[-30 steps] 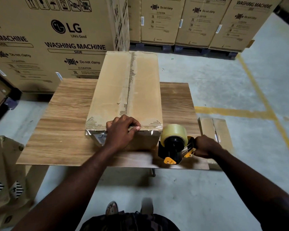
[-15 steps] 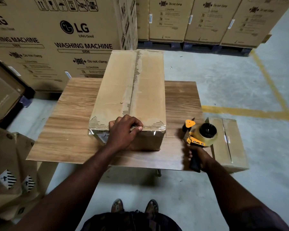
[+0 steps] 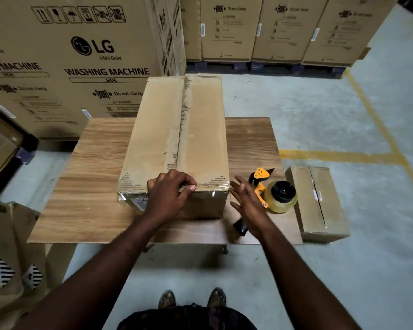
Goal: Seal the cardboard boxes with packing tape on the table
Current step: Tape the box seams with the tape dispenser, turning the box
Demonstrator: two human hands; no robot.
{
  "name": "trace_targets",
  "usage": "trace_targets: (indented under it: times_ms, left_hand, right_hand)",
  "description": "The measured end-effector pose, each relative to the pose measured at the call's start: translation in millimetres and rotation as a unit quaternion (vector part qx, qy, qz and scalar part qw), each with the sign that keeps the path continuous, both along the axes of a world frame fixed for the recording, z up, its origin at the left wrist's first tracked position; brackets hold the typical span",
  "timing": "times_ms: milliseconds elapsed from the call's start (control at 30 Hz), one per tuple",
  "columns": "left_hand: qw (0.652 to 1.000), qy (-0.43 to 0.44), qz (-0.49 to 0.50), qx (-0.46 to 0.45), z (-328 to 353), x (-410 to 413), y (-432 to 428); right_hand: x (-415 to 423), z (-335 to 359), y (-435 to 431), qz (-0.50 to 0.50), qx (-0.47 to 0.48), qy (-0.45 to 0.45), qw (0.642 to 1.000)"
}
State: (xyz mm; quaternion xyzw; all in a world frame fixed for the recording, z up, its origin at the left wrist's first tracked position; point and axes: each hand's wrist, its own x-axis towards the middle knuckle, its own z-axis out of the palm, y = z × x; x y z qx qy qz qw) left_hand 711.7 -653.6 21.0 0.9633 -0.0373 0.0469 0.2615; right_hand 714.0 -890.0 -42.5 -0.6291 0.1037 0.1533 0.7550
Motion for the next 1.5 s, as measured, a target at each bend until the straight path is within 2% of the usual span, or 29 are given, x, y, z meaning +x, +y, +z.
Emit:
trace_targets:
  times_ms: [67,200,467,567,700,800,900,967,1033,1133,1267,1367,1433,1500]
  left_hand:
    - [1.000,-0.004,0.000,0.006,-0.6,-0.2,0.9]
    - [1.000,-0.010,-0.002,0.006,-1.2,-0.5,1.7]
    - [1.000,-0.018,-0.003,0.016,-3.8,-1.4,3.0]
    - [1.000,-0.019,-0.007,0.009,-4.8,-1.7,4.3]
    - [0.999,-0.028,0.005,0.020,-7.3,-1.7,1.1]
    - [0.998,-0.037,0.012,0.043,-8.6,-2.0,-1.0]
    - [0.996,-0.054,0.005,0.070,-10.8,-3.6,0.0]
    - [0.994,-0.069,-0.007,0.088,-13.7,-5.4,0.3]
    - [0.993,-0.078,-0.013,0.090,-14.8,-7.0,0.7]
    - [0.994,-0.065,-0.024,0.090,-14.1,-7.9,3.0]
    - [0.993,-0.056,-0.040,0.097,-12.9,-10.6,8.3]
    - [0.994,-0.057,-0.038,0.084,-11.3,-11.2,8.1]
    - [0.994,-0.063,-0.038,0.083,-11.2,-10.7,6.2]
    - [0.994,-0.068,-0.035,0.081,-12.5,-11.3,7.0]
  right_hand:
    - [-7.5,-12.9,35.6,-0.054,0.004,-0.041,0.998]
    - [-21.8,-14.3,68.2,-0.154,-0.084,-0.079,0.981]
    - [-29.1,-25.7,71.0,-0.112,-0.244,-0.132,0.954]
    - [-27.7,-23.1,52.7,-0.075,-0.231,-0.154,0.958]
    - [-24.6,13.8,34.3,-0.120,-0.194,-0.193,0.954]
    - [-15.8,35.0,35.1,-0.063,-0.262,-0.281,0.921]
    - [-8.5,20.1,31.3,0.041,-0.378,-0.370,0.848]
    - [-6.5,7.6,27.4,0.057,-0.437,-0.410,0.799]
    - [-4.7,4.7,25.6,0.064,-0.469,-0.428,0.770]
    - [-6.0,8.4,25.4,0.082,-0.492,-0.429,0.753]
    - [-11.0,14.7,22.8,0.102,-0.457,-0.395,0.790]
    - [-4.4,25.3,9.1,0.159,-0.450,-0.372,0.796]
    - [2.8,31.5,1.1,0.191,-0.478,-0.368,0.774]
    - [6.0,35.8,3.6,0.186,-0.511,-0.401,0.737]
